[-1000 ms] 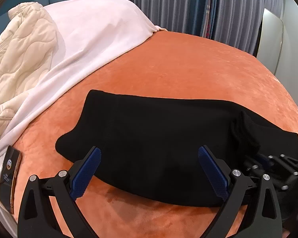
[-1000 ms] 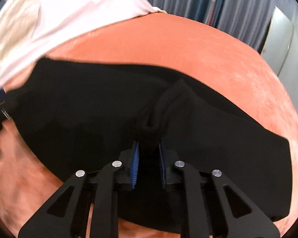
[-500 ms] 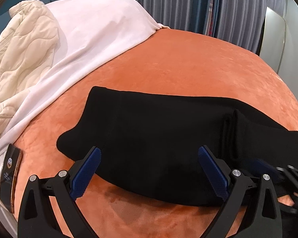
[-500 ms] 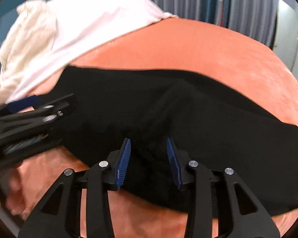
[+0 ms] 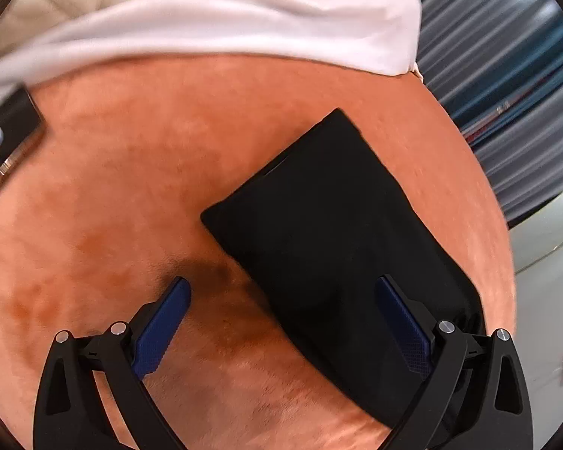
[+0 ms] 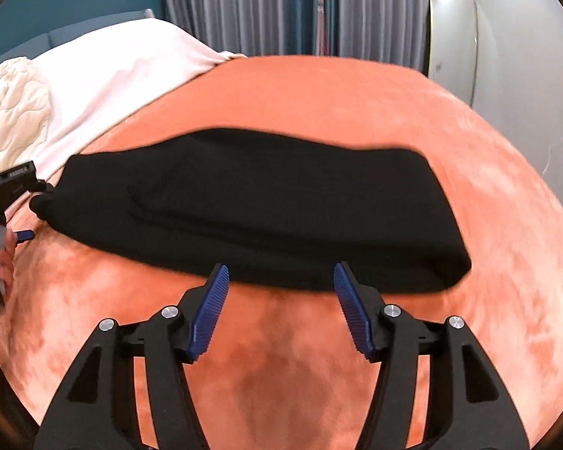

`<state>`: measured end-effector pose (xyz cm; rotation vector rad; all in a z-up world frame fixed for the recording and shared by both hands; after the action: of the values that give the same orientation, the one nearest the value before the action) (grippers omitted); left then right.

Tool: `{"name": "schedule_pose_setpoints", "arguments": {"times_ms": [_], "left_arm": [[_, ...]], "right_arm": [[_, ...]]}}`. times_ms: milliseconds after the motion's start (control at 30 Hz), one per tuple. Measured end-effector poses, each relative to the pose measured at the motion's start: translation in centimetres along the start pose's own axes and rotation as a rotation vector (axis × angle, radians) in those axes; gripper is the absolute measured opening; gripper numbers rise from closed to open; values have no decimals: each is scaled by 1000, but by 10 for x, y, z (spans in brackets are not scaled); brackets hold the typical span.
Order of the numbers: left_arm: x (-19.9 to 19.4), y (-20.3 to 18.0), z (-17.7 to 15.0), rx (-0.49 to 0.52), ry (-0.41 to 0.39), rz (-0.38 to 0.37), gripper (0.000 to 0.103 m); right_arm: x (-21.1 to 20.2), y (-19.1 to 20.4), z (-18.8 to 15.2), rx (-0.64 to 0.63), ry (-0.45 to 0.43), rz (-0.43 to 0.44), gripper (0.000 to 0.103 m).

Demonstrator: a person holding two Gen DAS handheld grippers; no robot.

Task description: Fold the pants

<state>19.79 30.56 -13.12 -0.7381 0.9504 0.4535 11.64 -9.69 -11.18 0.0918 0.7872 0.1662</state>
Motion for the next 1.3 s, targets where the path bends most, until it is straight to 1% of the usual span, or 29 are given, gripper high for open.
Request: {"name": "schedule_pose_setpoints", "arguments": {"times_ms": [67,167,200,233,333,367,400,433,467,500,533,600,700,767,800,867,900,933,967,1000,1033,1067,1100,1133,1167,1200,1233,1267,1300], "left_arm": [[3,-2,5,0,-24,1,97],[11,-9,12,18,-54,6,97],[13,-13,15,26,-64,6,97],[17,-18,16,35,-71,7,95],[21,-25,14,49,-113,52,92],[22,-29,12,62,-129,69,82],[23,-32,10,73,-130,70,68],[25,-38,8,96,-121,45,56],[26,-43,6,109,-111,2,26],[27,-45,5,107,-105,-29,18],[23,-48,4,90,-112,-60,18],[9,-60,5,106,-158,-79,17],[-28,-103,-3,230,-271,-114,17],[-61,-149,-25,388,-354,-153,17],[-73,-169,-41,467,-379,-182,17],[-90,-215,-91,676,-414,-227,17],[-91,-230,-116,762,-412,-238,18],[-85,-246,-145,853,-384,-241,18],[-74,-256,-169,920,-342,-238,20],[-62,-262,-187,971,-299,-221,25],[-42,-265,-207,1013,-245,-166,26],[-33,-264,-215,1026,-227,-121,26],[-28,-262,-220,1037,-227,-86,26],[-31,-261,-222,1048,-246,-84,27],[-36,-261,-220,1055,-276,-86,30],[-46,-260,-218,1054,-308,-93,45],[-60,-256,-212,1036,-344,-124,58],[-72,-251,-206,1010,-372,-150,76],[-79,-248,-200,996,-390,-169,87]], "right_arm": [[5,-7,-13,28,13,-1,57],[12,-14,-25,76,29,33,57],[12,-15,-26,86,24,38,60],[13,-17,-26,103,23,52,67],[23,-24,-26,151,28,91,72],[25,-25,-25,160,28,106,73],[25,-26,-25,173,21,128,75],[26,-28,-25,177,15,142,79],[27,-30,-24,180,12,159,80],[27,-29,-26,183,10,172,83],[28,-29,-26,186,8,186,86],[29,-30,-24,189,5,205,88],[29,-32,-27,191,-1,223,90],[27,-35,-30,199,-7,236,91],[27,-37,-30,203,-9,242,91],[26,-39,-31,214,-16,258,92],[25,-41,-31,219,-18,264,92],[24,-42,-33,225,-22,271,92],[23,-47,-33,230,-23,277,92],[23,-47,-33,233,-25,281,92],[23,-50,-34,237,-27,286,92],[22,-50,-34,242,-28,290,92],[23,-50,-34,248,-30,294,91],[21,-53,-34,261,-37,299,91],[18,-58,-34,278,-48,298,91],[14,-63,-34,301,-61,294,91],[7,-73,-37,341,-85,291,91],[0,-82,-38,381,-106,300,91],[-4,-88,-36,400,-113,306,91]]}}
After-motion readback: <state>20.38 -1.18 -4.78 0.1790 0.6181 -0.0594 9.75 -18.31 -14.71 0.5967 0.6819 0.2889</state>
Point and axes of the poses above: each gripper's, at about its wrist camera, not at the fingertips, and x roughly the way its jaws point, y to its left, z to its top, the point moved 4 cm from there along x, roughly the way its jaws point, and after that the axes turned 7 degrees about z, right-handed, at the moved point
